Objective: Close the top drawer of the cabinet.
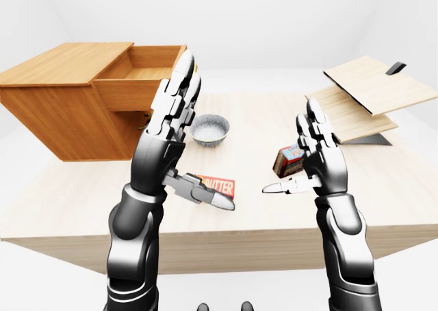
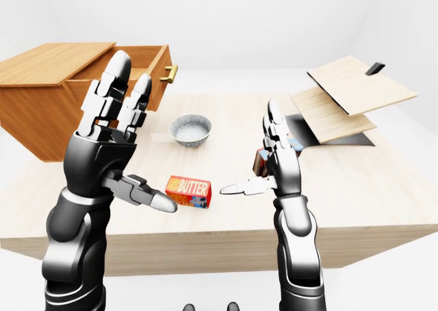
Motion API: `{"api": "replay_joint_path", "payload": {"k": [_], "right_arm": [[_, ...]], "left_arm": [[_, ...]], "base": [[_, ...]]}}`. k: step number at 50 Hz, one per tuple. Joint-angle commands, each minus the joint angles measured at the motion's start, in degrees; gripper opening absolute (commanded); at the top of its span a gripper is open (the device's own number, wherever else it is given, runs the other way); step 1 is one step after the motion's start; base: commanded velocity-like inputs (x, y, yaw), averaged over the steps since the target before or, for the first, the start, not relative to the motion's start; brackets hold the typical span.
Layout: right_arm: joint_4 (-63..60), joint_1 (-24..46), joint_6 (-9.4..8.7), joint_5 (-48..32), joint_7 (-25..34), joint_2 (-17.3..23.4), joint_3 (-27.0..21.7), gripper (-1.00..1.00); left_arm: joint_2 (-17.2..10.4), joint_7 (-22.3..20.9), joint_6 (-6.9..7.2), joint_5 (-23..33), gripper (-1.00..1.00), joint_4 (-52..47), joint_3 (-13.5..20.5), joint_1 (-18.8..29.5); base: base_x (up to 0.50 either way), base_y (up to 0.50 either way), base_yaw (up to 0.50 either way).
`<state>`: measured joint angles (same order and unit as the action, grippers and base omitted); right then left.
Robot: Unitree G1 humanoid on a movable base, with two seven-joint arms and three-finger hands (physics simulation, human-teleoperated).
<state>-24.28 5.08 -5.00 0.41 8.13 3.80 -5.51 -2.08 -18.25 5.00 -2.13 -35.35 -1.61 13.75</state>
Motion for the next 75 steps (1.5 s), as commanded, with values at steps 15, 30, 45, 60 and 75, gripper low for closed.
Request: {"api": "replay_joint_path", "payload": {"k": [15, 30, 45, 60, 75], "right_arm": [[0.7, 0.0, 0.00, 0.1, 0.5, -0.1, 0.1, 1.00], [-0.2, -0.2, 0.00, -0.3, 0.4, -0.3, 0.7, 1.00], [-0.9, -1.3, 0.00, -0.9, 0.5, -0.7, 1.4, 1.00], [0.0, -1.2, 0.00, -0.7, 0.0, -0.8, 1.1, 1.00], [-2.0, -0.9, 0.00, -1.3, -0.7, -1.0, 1.7, 1.00]], "left_arm": [[0.0, -0.1, 0.00, 0.4, 1.00, 0.4, 0.0, 0.0], [0.0, 0.0, 0.00, 0.4, 1.00, 0.4, 0.0, 0.0], [0.0, 0.3, 0.00, 0.3, 1.00, 0.6, 0.1, 0.3], [0.0, 0.6, 0.00, 0.3, 1.00, 0.8, 0.3, 0.5], [-0.2, 5.0, 0.00, 1.3, 1.00, 5.7, 2.0, 3.3]], "base": [[0.19, 0.00, 0.00], [0.20, 0.00, 0.00], [0.20, 0.00, 0.00], [0.15, 0.00, 0.00], [0.00, 0.00, 0.00]]}}
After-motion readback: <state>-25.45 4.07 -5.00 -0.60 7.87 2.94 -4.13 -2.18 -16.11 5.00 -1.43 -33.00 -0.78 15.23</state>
